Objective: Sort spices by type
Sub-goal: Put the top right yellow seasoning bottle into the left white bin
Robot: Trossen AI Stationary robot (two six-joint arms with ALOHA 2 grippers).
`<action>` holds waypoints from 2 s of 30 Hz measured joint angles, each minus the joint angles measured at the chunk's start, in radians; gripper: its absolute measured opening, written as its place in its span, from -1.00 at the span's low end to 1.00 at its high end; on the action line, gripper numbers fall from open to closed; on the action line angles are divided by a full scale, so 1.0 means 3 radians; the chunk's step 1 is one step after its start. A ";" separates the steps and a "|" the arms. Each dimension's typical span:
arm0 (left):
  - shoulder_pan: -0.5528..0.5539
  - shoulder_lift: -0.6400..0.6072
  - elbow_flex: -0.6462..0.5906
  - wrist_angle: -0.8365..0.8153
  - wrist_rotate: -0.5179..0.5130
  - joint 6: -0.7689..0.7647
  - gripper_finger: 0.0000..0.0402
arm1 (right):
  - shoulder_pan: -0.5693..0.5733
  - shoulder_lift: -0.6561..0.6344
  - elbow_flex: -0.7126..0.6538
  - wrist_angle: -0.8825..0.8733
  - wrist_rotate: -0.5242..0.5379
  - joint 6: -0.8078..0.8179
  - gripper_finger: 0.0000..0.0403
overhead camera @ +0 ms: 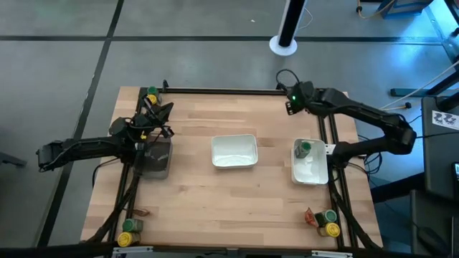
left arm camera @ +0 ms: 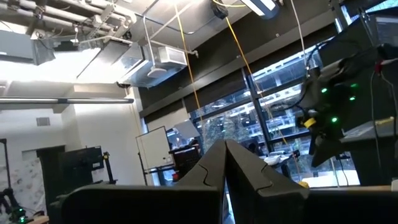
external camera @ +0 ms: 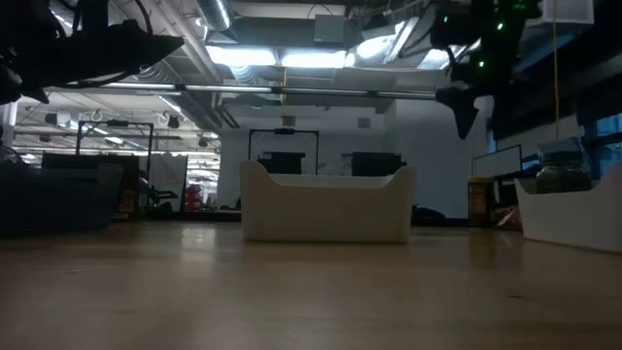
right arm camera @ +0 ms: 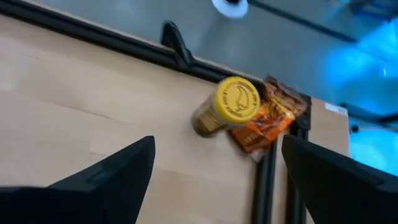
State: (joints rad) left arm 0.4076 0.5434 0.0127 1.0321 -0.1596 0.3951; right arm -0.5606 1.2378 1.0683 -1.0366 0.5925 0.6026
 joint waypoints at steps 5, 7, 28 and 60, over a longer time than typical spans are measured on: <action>0.0000 0.0000 -0.0001 0.0000 0.0000 -0.0001 -0.99 | -0.0369 0.0156 0.0000 0.0046 -0.0202 -0.0159 0.73; 0.0000 0.0000 -0.0001 0.0000 0.0000 -0.0001 -0.99 | -0.0486 0.0201 0.0000 0.0115 -0.0281 -0.0212 0.73; 0.0000 0.0000 -0.0001 0.0000 0.0000 0.0015 -0.99 | -0.1108 0.0700 0.0000 0.0435 -0.0560 -0.0381 0.73; 0.0000 0.0000 -0.0001 0.0001 0.0000 0.0018 -0.99 | -0.1207 0.1054 -0.0002 0.0881 -0.0794 -0.0530 0.73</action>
State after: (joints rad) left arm 0.4076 0.5434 0.0124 1.0325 -0.1596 0.4004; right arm -0.9229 1.5539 1.0677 -0.7724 0.3544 0.4436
